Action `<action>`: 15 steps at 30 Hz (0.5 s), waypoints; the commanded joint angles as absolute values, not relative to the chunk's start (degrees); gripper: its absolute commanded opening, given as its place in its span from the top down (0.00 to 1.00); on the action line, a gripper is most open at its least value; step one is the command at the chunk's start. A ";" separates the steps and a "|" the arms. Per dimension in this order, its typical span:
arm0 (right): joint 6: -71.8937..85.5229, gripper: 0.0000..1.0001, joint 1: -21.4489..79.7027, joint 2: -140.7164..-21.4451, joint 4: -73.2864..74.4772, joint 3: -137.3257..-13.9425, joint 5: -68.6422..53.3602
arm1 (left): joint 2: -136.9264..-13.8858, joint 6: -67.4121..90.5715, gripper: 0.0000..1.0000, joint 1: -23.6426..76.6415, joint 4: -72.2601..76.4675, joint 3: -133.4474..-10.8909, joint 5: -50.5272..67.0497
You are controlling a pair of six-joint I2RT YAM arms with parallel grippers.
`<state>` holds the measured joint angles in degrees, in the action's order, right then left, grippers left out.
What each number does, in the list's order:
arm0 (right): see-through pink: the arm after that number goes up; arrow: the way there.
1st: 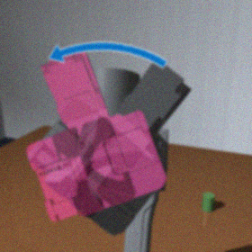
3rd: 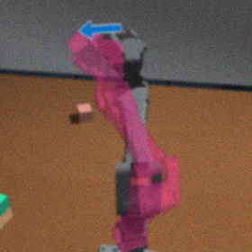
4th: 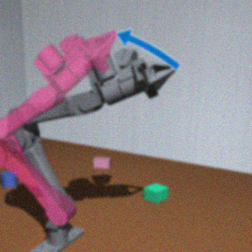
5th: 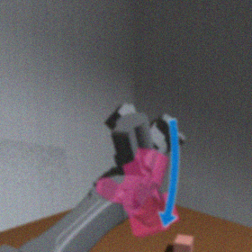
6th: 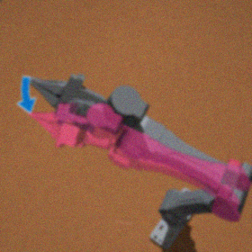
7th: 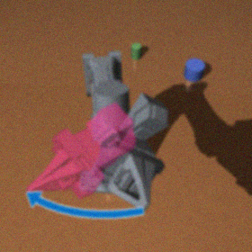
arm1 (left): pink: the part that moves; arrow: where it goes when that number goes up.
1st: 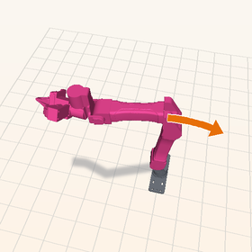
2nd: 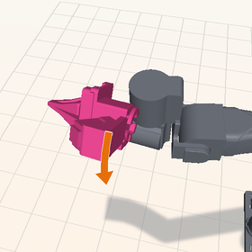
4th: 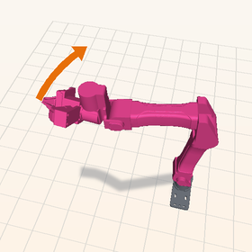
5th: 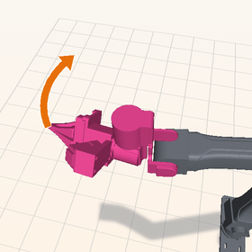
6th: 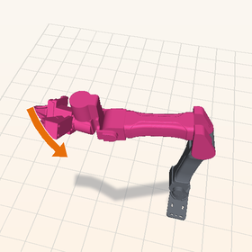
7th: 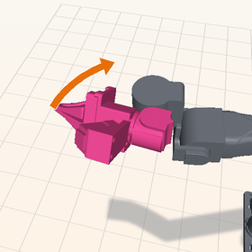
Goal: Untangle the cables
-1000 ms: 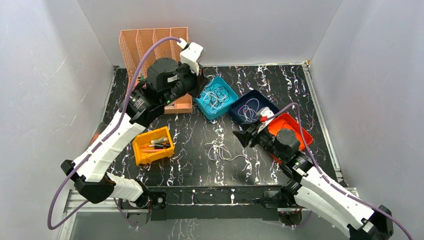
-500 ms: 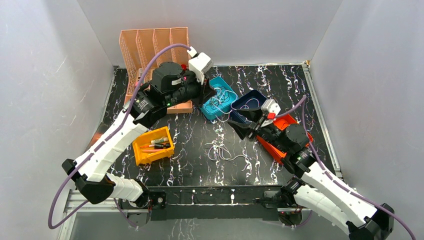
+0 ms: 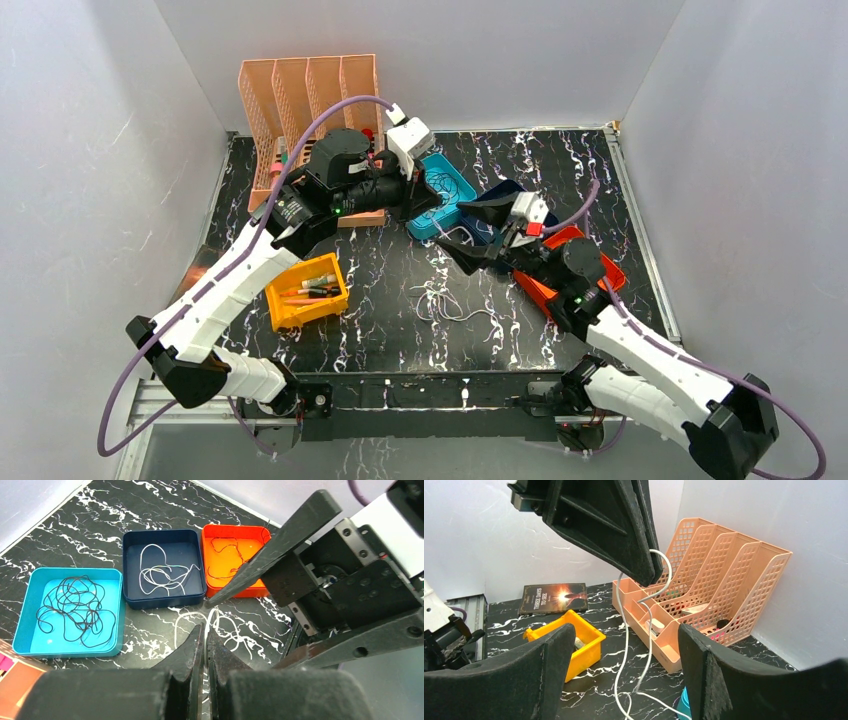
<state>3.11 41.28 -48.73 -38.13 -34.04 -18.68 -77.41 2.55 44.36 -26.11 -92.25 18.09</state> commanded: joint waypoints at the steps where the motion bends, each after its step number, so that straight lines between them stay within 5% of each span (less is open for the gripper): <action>1: 2.49 0.16 41.47 -51.23 -47.05 -37.12 -20.50 | -75.23 2.86 1.00 44.11 -25.04 -92.19 21.11; 15: 3.54 0.25 41.48 -60.20 -53.61 -39.55 -20.82 | -74.69 3.40 1.00 44.13 -24.46 -91.63 24.40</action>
